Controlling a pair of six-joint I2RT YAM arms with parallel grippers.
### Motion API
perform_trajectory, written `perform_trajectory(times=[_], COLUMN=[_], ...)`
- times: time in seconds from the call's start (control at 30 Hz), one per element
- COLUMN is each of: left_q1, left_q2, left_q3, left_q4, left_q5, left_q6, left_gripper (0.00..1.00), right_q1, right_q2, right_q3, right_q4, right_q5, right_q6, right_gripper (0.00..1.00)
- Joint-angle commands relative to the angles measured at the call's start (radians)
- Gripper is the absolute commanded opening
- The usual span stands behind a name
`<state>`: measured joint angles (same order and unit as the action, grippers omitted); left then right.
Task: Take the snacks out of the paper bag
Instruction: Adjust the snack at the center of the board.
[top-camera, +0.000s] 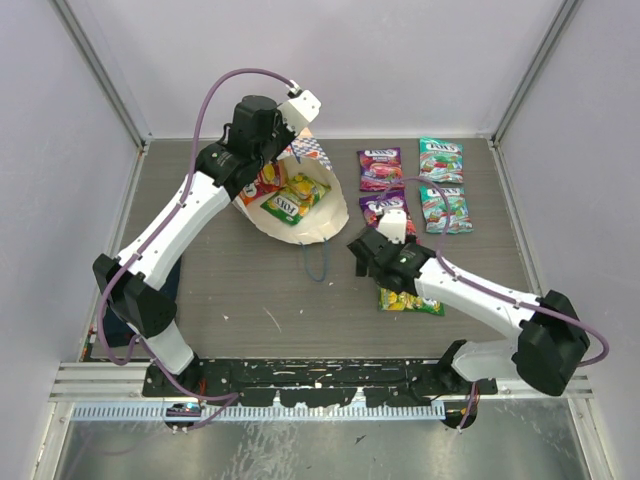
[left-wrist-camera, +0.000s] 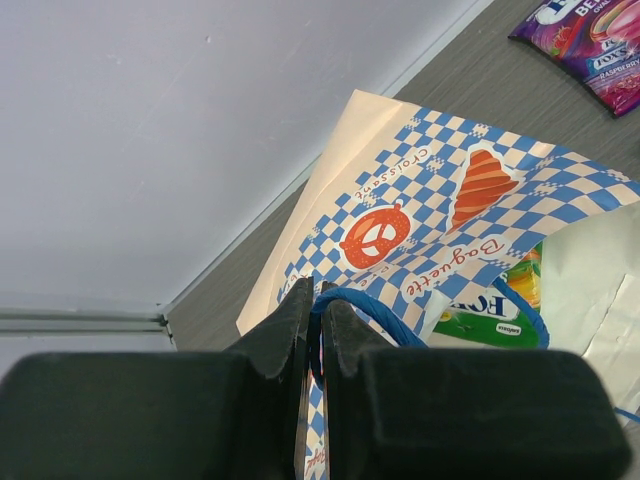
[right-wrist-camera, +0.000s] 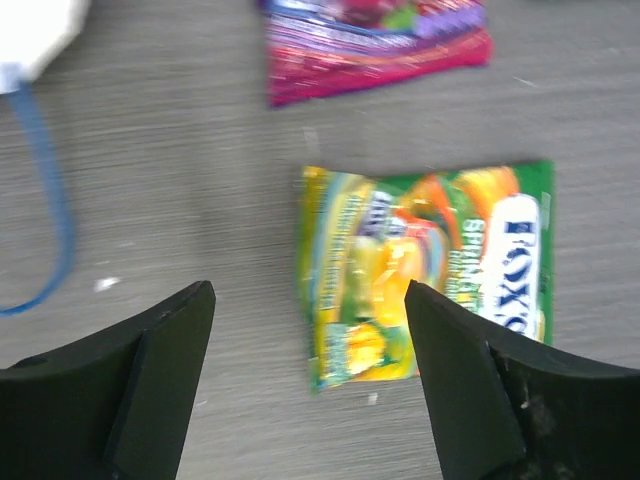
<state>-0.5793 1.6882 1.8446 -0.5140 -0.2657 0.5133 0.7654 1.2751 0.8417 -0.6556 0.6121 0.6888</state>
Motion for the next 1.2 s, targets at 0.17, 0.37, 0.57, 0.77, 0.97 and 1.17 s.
perform_trajectory(times=[0.17, 0.37, 0.57, 0.77, 0.97, 1.17], left_q1=[0.004, 0.005, 0.006, 0.005, 0.006, 0.005], left_q2=[-0.034, -0.038, -0.036, -0.039, -0.038, -0.039], left_q3=[0.021, 0.015, 0.018, 0.015, 0.016, 0.014], left_q4=[0.038, 0.045, 0.043, 0.043, 0.043, 0.043], left_q5=[-0.005, -0.009, -0.007, -0.007, -0.007, -0.007], left_q6=[0.003, 0.007, 0.009, 0.008, 0.009, 0.009], left_gripper=[0.08, 0.08, 0.08, 0.08, 0.08, 0.08], right_q1=[0.215, 0.213, 0.214, 0.212, 0.211, 0.212], right_q2=[0.293, 0.391, 0.445, 0.525, 0.611, 0.625], right_q3=[0.213, 0.189, 0.189, 0.192, 0.232, 0.234], right_q4=[-0.139, -0.150, -0.174, -0.163, -0.236, -0.264], right_q5=[0.151, 0.194, 0.232, 0.244, 0.278, 0.289], right_q6=[0.145, 0.189, 0.200, 0.204, 0.239, 0.249], right_gripper=[0.64, 0.55, 0.55, 0.53, 0.48, 0.15])
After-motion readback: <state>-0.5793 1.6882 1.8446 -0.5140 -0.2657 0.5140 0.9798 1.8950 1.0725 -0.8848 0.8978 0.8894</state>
